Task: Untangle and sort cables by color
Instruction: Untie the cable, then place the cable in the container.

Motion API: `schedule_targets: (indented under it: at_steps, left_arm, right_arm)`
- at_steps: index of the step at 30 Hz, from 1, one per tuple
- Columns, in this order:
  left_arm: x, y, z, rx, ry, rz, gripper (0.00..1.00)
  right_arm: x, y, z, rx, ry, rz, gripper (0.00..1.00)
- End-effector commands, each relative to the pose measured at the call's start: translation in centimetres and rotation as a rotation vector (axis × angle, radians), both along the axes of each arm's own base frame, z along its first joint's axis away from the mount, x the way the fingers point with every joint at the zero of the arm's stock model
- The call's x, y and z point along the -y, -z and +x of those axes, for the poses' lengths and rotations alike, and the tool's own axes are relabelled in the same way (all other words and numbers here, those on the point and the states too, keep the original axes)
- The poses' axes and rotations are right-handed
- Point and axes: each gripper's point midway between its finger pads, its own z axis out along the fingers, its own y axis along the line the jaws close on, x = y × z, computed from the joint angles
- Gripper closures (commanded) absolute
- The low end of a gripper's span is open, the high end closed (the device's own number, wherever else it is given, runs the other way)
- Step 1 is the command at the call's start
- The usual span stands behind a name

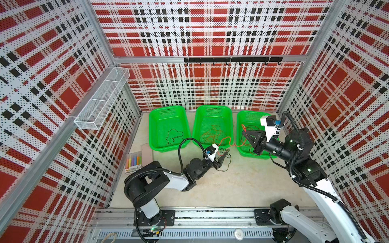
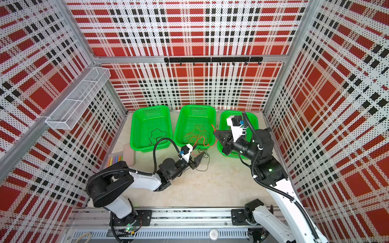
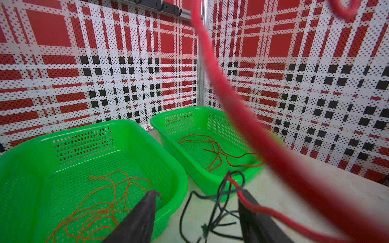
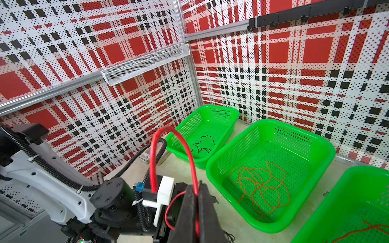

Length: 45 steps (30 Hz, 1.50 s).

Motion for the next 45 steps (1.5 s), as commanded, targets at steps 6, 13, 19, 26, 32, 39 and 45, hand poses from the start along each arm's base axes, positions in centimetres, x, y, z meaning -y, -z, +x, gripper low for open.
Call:
schedule_targets:
  at_steps: [6, 13, 19, 26, 32, 39, 45]
  left_arm:
    - [0.0, -0.2, 1.3, 0.036, -0.029, 0.023, 0.62]
    - [0.0, -0.9, 2.0, 0.044, -0.045, 0.005, 0.88]
    - [-1.5, -0.4, 4.0, -0.02, -0.126, -0.014, 1.0]
    - [-2.0, 3.1, 4.2, -0.103, -0.111, 0.063, 1.0]
    - [-1.8, 5.4, 2.7, -0.15, -0.087, 0.099, 1.0]
    - [-3.1, 6.4, 0.0, -0.167, -0.083, 0.131, 1.0]
    - [-3.5, 5.0, -1.7, -0.136, -0.08, 0.15, 1.0]
  right_arm:
    - [-0.6, -0.8, -1.2, 0.016, -0.06, 0.043, 1.0]
    - [-1.0, 0.3, -1.4, -0.024, -0.088, 0.059, 1.0]
    - [-1.1, -0.2, -2.7, -0.01, -0.124, 0.098, 1.0]
    - [0.7, -5.3, -4.7, 0.165, -0.084, 0.241, 1.0]
    - [1.1, -7.6, -4.4, 0.222, -0.055, 0.264, 1.0]
    - [3.6, -7.6, -1.2, 0.234, 0.19, 0.164, 1.0]
    - [7.2, -4.7, 3.0, 0.196, 0.443, 0.001, 1.0]
